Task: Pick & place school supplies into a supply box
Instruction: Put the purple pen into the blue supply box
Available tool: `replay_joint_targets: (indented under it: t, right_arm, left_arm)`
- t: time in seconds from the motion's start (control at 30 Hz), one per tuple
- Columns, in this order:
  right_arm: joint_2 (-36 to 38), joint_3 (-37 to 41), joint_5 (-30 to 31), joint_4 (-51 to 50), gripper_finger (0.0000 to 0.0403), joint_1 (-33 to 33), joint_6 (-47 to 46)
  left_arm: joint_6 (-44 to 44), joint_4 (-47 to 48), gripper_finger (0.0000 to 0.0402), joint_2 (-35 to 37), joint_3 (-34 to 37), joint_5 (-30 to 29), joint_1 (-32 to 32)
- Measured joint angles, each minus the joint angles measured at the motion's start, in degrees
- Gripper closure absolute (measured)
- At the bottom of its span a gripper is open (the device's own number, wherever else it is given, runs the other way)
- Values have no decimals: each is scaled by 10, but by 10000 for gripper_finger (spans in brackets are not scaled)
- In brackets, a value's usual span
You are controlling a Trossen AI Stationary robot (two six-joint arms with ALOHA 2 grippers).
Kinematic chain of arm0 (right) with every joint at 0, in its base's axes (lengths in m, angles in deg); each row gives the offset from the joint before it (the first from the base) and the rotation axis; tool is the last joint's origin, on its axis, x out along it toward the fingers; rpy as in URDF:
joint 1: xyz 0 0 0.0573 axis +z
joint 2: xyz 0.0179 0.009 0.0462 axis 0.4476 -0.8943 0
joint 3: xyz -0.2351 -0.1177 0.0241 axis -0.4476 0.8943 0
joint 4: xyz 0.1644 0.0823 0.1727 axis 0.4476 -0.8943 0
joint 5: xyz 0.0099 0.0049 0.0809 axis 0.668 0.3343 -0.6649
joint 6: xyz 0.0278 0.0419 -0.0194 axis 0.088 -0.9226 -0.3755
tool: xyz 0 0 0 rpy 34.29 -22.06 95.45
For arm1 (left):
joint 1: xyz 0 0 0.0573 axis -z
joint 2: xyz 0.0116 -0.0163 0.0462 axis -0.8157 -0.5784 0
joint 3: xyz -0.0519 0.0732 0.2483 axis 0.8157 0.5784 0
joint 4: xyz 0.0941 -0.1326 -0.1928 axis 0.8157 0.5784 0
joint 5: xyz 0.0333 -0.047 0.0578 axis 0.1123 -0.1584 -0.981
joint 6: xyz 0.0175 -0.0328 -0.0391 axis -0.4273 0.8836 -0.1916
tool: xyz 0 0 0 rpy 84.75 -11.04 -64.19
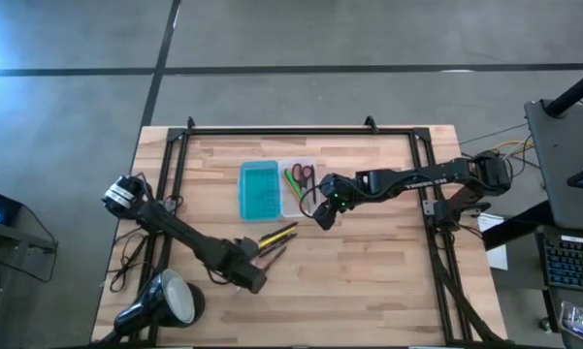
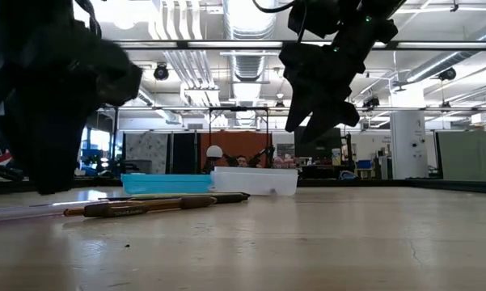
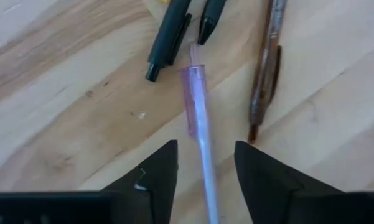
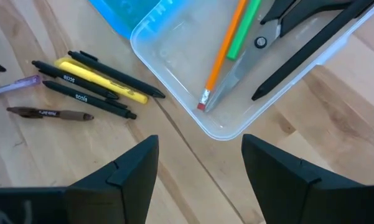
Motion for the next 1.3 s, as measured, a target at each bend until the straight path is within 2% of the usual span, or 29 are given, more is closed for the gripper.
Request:
replay_joint_targets:
  t: [0.13,0.4,0.5,0.7,0.83,1.03,1.13,1.2,1.3]
  right_arm:
    - [0,0,0,0,182,0,1]
    - [0,1,0,0,182,0,2]
    - [0,1,0,-1,182,0,2]
    - [7,1,5,-3,188,0,2]
    - [28,2,21,-3,197,2,0]
    - [98,18,74,-14,212,9,-17]
    - [142,39,110,-33,217,9,-51]
    - [173,57,132,-35,220,9,-83]
    - [223,90,167,-35,223,12,-133]
  left_arm:
    - [-1,7,244,-20,0,6,0]
    - [1,4,250,-48,-2,21,0]
    - [-2,11,279,-51,-2,21,-1]
    - [-3,26,382,-52,-2,32,-20]
    - [-3,23,387,-51,-1,38,-34]
    - [11,2,390,-8,-2,27,-36]
    - [40,-26,392,52,-4,-22,-33]
    - [53,-70,392,89,0,-78,-40]
    - [54,-119,392,127,9,-168,-85]
